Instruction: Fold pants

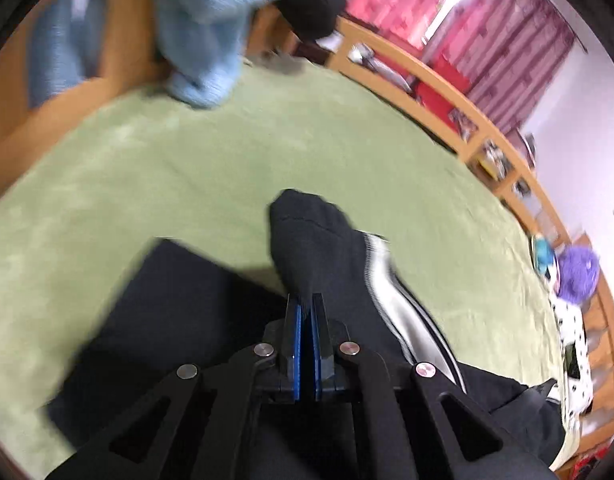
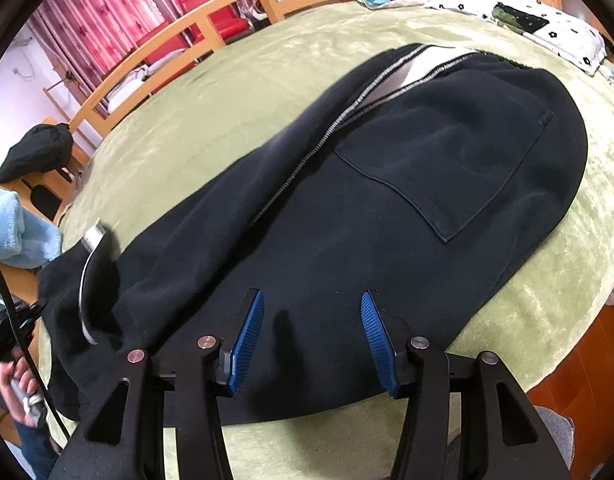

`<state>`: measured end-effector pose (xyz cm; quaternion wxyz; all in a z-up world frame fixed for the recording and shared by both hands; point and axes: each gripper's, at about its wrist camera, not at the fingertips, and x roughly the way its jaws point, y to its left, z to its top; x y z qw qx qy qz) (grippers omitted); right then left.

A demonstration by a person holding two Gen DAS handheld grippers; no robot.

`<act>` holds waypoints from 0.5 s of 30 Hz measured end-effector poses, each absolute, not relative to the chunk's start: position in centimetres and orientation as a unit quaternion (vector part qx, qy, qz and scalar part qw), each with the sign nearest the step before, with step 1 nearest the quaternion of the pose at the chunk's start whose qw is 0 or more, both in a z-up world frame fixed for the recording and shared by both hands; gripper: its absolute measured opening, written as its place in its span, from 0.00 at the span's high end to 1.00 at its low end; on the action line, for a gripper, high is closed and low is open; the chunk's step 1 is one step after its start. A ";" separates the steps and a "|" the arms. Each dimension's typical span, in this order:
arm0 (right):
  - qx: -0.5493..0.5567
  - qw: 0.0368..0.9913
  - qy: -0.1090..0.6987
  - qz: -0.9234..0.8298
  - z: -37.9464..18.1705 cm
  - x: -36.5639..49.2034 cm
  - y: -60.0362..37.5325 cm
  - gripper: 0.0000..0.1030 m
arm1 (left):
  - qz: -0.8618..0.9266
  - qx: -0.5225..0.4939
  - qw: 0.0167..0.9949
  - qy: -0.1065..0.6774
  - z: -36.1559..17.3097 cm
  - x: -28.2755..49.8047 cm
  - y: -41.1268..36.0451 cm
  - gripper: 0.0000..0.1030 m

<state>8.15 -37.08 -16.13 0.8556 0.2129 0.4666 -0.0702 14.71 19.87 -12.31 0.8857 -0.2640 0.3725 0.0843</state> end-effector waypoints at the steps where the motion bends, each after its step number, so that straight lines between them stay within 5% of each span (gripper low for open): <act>1: 0.212 0.856 0.466 -0.068 -16.0 8.1 -37.0 0.50 | 0.094 -0.269 0.885 0.367 -12.1 13.0 21.0 0.95; 13: 0.199 0.863 0.464 -0.034 -14.6 6.8 -35.8 0.50 | 0.120 -0.334 0.819 0.451 -20.1 4.9 24.3 0.94; 15: 0.191 0.865 0.464 -0.036 -14.4 6.7 -35.8 0.50 | 0.119 -0.321 0.829 0.442 -19.5 5.2 24.3 0.85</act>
